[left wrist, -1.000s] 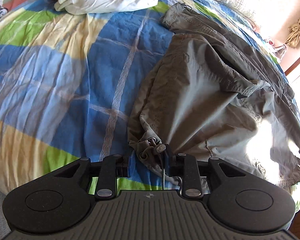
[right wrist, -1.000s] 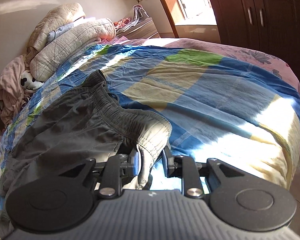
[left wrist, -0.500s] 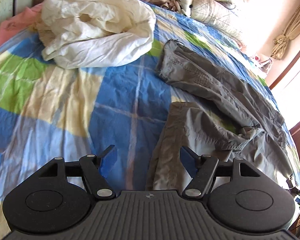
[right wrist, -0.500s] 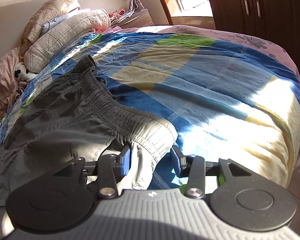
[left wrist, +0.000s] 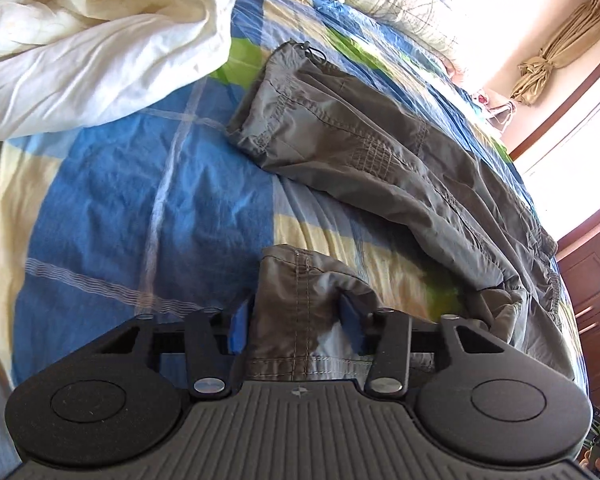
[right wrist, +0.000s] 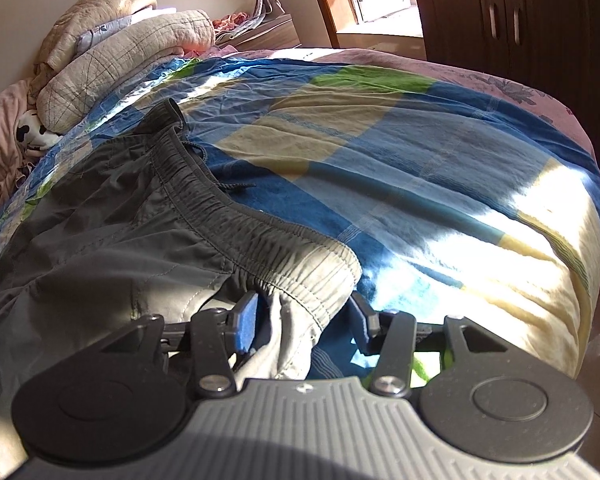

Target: Fold clothes

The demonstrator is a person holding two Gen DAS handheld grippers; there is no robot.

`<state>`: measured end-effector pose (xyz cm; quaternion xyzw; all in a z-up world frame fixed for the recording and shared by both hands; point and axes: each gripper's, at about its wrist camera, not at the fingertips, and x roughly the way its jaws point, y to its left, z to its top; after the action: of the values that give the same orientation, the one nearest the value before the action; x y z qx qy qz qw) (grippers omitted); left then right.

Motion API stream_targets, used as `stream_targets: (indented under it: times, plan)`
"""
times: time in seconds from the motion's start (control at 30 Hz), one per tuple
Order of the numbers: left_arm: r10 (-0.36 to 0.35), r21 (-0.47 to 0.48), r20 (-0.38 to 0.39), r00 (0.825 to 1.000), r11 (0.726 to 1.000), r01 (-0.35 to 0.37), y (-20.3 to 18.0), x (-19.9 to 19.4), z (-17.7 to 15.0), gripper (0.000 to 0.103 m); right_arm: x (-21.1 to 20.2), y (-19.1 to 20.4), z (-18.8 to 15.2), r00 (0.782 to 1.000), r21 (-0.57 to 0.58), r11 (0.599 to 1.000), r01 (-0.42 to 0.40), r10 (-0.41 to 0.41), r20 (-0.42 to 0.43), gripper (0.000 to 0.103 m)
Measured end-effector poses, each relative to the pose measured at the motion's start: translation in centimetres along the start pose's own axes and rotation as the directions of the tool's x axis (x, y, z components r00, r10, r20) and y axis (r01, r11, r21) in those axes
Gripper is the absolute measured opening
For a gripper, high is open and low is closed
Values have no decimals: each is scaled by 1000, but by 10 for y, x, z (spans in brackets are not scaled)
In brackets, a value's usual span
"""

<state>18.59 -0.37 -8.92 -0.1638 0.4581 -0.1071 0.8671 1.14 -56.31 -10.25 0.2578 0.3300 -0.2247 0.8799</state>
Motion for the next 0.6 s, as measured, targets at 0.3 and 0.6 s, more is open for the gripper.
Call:
stream_targets:
  times: [0.3,0.6]
  plan:
    - [162,-72,98,982,985,-156,19,-37,8,23,-2,3,0,1000,-28,1000,14,-13,5,53]
    - [255,-80,60,965,965,-250,45,-26,10,17,-4,3,-2,1000,-30,1000,11,-10,8,50]
